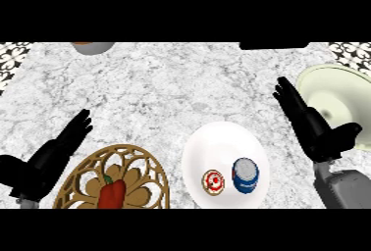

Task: Pick the cupcake from the plate and place it in the bowl

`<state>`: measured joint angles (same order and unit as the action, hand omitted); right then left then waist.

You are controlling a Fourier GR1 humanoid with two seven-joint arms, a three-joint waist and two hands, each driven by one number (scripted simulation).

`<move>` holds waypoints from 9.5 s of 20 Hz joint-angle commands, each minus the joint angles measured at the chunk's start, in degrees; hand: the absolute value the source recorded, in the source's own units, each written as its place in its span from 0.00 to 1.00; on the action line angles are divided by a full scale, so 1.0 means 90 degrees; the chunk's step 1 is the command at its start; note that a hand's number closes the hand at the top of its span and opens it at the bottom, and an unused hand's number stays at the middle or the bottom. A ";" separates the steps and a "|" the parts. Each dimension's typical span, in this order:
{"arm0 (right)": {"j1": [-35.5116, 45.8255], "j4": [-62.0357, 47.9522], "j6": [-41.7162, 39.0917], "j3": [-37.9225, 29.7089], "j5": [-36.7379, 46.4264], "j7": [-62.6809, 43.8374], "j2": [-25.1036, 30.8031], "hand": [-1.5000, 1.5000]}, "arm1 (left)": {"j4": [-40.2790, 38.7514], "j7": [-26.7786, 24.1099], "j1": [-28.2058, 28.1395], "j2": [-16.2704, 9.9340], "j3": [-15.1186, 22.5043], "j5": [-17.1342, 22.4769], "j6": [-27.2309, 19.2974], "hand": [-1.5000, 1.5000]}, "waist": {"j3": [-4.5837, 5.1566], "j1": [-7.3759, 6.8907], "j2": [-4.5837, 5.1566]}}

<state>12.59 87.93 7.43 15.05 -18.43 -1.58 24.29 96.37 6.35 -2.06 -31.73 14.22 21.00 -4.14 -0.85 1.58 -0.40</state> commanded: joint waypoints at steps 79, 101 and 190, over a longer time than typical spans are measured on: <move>-0.0888 0.0541 -0.2641 0.2510 0.7863 -0.5677 -0.2488 0.00 | -0.0523 0.0345 0.0909 0.2662 -0.0404 -0.0699 0.0558 0.50 | 0.0093 -0.0176 0.0040; -0.0001 -0.0665 -0.1946 0.2545 0.8318 -0.4540 -0.2696 1.00 | -0.0562 0.0555 0.1028 0.3065 -0.0774 -0.1027 0.0874 0.50 | 0.0094 -0.0193 0.0043; 0.1651 -0.3645 -0.2383 -0.6660 0.3154 0.3373 0.0541 0.00 | -0.0745 0.0401 0.0819 0.3014 -0.1263 -0.1219 0.1101 0.50 | 0.0106 0.0183 -0.0078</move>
<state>34.06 47.81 -7.46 -41.57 16.57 27.07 30.26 89.46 9.67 5.91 -3.24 4.13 9.52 5.19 0.02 2.13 -0.74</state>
